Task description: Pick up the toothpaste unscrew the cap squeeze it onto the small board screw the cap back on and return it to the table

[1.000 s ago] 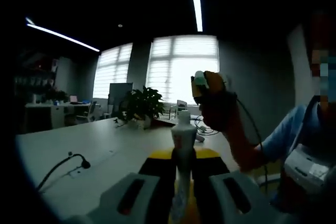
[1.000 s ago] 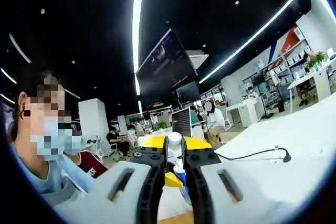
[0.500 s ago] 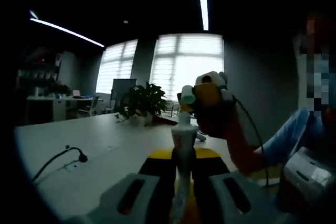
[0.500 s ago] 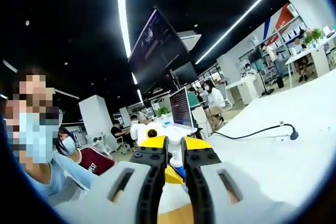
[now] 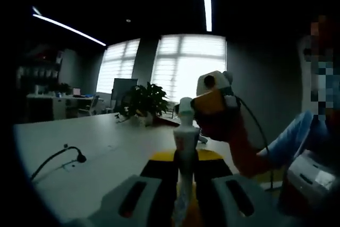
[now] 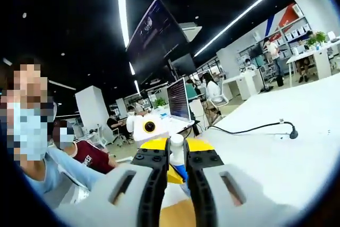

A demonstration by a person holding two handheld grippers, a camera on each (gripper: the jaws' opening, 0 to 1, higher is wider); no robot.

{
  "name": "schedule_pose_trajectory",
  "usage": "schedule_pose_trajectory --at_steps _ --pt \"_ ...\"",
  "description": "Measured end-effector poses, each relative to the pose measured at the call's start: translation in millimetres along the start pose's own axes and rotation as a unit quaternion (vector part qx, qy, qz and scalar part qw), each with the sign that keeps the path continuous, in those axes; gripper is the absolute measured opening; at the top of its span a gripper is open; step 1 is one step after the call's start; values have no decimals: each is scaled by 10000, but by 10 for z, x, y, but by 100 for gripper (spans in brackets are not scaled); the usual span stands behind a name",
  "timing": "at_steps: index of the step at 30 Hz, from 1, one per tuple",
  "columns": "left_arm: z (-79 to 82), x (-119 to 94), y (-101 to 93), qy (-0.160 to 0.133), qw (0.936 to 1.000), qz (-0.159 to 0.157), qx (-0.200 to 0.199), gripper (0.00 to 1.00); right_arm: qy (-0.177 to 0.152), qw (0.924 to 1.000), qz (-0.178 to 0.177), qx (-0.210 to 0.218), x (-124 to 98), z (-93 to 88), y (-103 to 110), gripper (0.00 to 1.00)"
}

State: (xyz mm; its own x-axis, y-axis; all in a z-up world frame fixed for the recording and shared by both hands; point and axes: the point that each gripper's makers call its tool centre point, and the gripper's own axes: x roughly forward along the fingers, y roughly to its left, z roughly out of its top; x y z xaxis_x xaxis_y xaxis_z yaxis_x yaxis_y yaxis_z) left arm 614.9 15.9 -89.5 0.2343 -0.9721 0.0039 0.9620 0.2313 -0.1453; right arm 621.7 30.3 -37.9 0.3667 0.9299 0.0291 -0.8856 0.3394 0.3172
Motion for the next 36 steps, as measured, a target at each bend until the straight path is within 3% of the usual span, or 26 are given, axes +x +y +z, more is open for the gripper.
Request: schedule_pose_trajectory --at_steps 5,11,18,22,25,27,28,31,33,36 --pt "-73 25 41 239 9991 248 228 10 501 9966 -427 -500 -42 -121 -58 11" --pt "-142 52 59 455 9971 428 428 10 780 9934 -507 -666 -39 -211 -71 11" --pt "-143 58 102 445 9961 630 426 10 796 9916 -646 -788 -50 -210 -124 11" --pt "-184 76 127 536 9945 772 472 10 973 9833 -815 -1303 -60 -227 -161 11" --pt "-170 58 139 488 9953 755 371 10 743 9811 -544 -1702 -22 -209 -143 12" --pt "-138 46 131 374 9971 650 151 10 575 9842 -326 -1643 -10 -184 -127 13" --pt "-126 35 134 328 9976 604 82 10 459 9858 -180 -1608 -8 -154 -102 16" --pt "-112 2 164 287 9980 568 3 10 70 9902 111 -1392 -20 -3 -72 37" --pt "-95 -4 149 245 9985 478 -39 10 45 9904 226 -1364 -62 25 -108 36" --pt "-75 12 -25 186 9997 -114 -99 10 -34 9871 840 -1359 -121 59 -76 26"
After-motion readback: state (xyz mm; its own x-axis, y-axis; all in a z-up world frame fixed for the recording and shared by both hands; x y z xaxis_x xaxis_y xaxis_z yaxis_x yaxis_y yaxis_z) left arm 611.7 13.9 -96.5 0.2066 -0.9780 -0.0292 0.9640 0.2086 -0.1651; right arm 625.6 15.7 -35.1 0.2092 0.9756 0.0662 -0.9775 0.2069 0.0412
